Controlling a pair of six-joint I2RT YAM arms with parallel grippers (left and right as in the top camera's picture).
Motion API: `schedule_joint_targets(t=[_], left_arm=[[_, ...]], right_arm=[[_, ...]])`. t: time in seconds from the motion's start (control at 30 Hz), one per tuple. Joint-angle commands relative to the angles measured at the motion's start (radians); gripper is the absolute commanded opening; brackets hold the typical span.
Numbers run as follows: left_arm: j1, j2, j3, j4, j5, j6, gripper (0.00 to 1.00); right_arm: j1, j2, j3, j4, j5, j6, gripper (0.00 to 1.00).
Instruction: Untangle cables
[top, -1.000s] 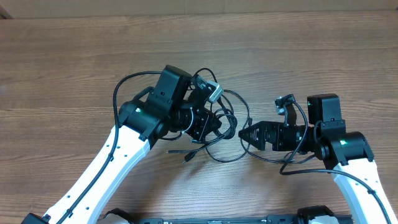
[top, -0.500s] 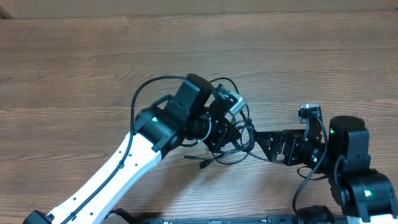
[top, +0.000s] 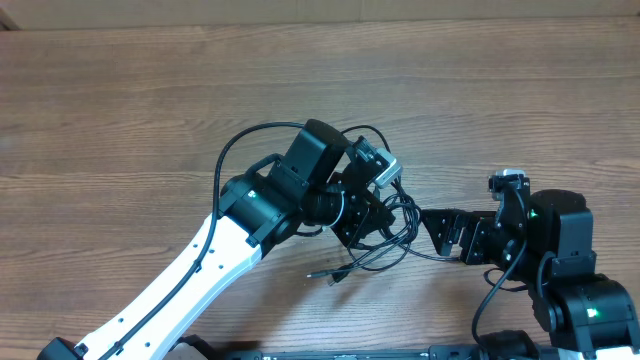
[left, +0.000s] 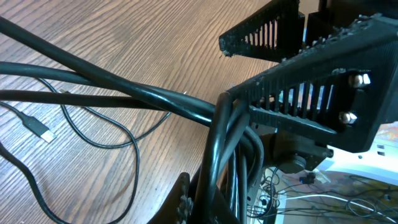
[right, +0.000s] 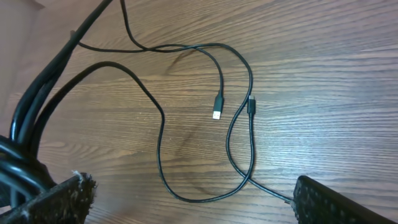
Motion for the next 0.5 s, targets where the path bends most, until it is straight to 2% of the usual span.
schedule_joint_targets(t=[0.0, 0.27, 0.47], left_arm=[[-0.007, 0.003, 0.012, 0.012, 0.008, 0.019, 0.04], [-0.007, 0.003, 0.012, 0.011, -0.108, -0.027, 0.04], [-0.006, 0.003, 0.012, 0.049, -0.102, -0.046, 0.04]], right_arm=[[0.004, -0.003, 0.002, 0.003, -0.048, -0.053, 1.0], [0.004, -0.003, 0.002, -0.014, -0.126, -0.108, 1.0], [0.004, -0.003, 0.002, -0.031, -0.126, -0.127, 1.0]])
